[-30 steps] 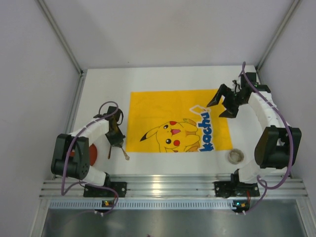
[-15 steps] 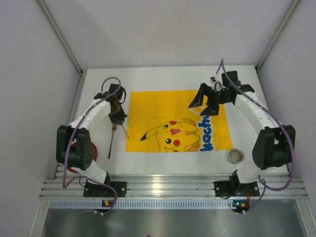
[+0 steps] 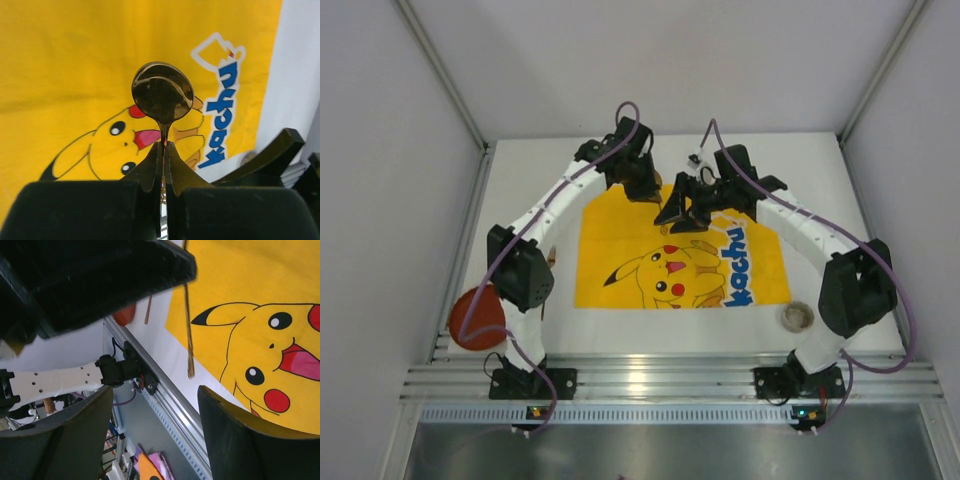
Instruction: Set the dinner table for one person
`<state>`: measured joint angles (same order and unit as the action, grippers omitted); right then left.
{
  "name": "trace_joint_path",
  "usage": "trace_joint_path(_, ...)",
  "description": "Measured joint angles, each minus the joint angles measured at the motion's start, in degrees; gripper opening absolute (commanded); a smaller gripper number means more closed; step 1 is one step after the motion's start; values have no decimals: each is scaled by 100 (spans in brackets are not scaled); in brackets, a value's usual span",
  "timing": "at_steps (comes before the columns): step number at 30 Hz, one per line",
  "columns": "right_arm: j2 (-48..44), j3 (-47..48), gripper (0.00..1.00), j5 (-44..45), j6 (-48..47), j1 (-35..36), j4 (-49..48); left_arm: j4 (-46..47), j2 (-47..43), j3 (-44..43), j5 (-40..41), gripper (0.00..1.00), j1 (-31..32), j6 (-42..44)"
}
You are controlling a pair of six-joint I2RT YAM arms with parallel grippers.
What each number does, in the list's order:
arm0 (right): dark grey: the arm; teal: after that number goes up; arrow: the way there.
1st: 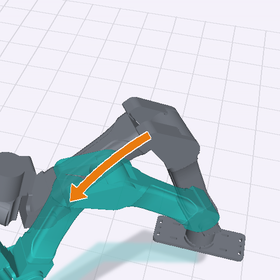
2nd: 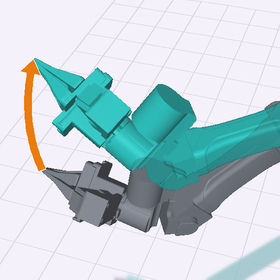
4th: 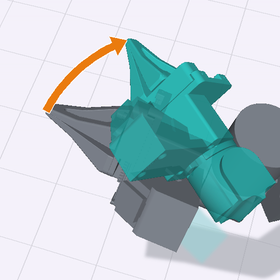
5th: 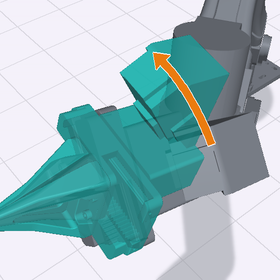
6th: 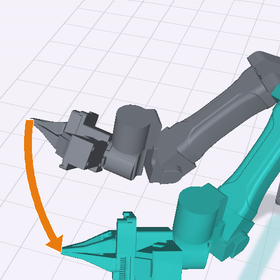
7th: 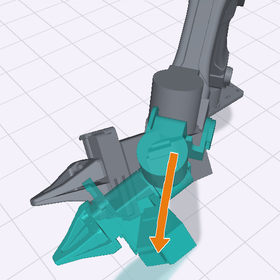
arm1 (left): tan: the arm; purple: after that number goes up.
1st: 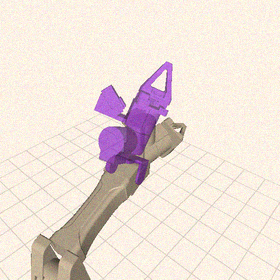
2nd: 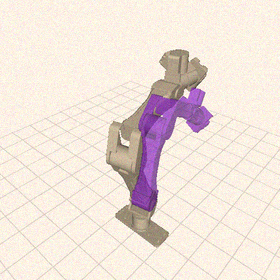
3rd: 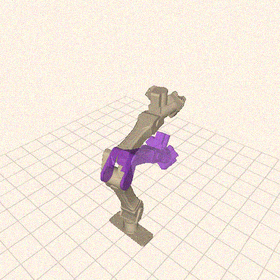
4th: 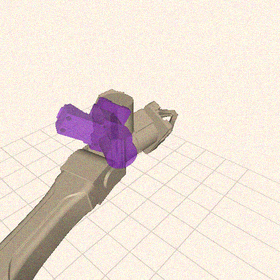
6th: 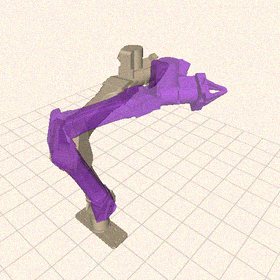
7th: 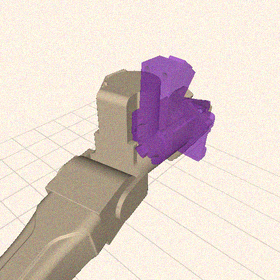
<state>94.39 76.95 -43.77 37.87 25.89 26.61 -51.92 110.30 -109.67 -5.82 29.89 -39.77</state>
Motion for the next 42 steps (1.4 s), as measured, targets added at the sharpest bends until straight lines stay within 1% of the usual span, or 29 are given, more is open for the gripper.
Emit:
trace_joint_path(4,26,-2,66,11,26,20,-9,-39,275,-321,-127,0,389,-103)
trace_joint_path(6,28,-2,63,39,24,20,-46,-96,284,-328,-190,0,470,-155)
trace_joint_path(10,28,-4,63,76,13,20,-59,-208,284,-361,-214,0,509,-229)
trace_joint_path(12,28,-4,57,103,7,20,-76,-240,284,-361,-214,0,518,-234)
trace_joint_path(13,28,-7,54,114,2,20,-85,-258,284,-361,-212,0,527,-234)
trace_joint_path(14,28,-9,45,131,-20,20,-79,-264,280,-361,-212,0,531,-234)
trace_joint_path(15,28,-15,41,153,-48,20,-79,-267,278,-361,-210,0,535,-234)
trace_joint_path(16,28,-20,33,177,-44,20,-72,-271,269,-361,-210,0,535,-234)
trace_joint_path(19,28,-94,16,236,-87,13,-66,-310,221,-361,-212,0,533,-240)
trace_joint_path(20,28,-122,5,245,-105,9,-74,-317,203,-358,-212,0,535,-243)
trace_joint_path(21,28,-146,0,256,-140,4,-76,-313,179,-350,-214,0,535,-254)
trace_joint_path(33,-105,-341,0,212,-365,-79,-79,142,-391,391,-219,0,542,-387)
trace_joint_path(36,-348,-590,0,201,-459,-149,-90,249,-566,581,-232,10,586,-385)
trace_joint_path(40,-822,-1102,0,319,-579,-487,-55,299,-796,761,-162,34,693,-310)
trace_joint_path(41,-898,-1244,0,339,-634,-669,-2,306,-911,857,-72,51,673,-280)
trace_joint_path(42,-938,-1335,0,428,-664,-835,87,304,-1029,957,0,59,638,-232)
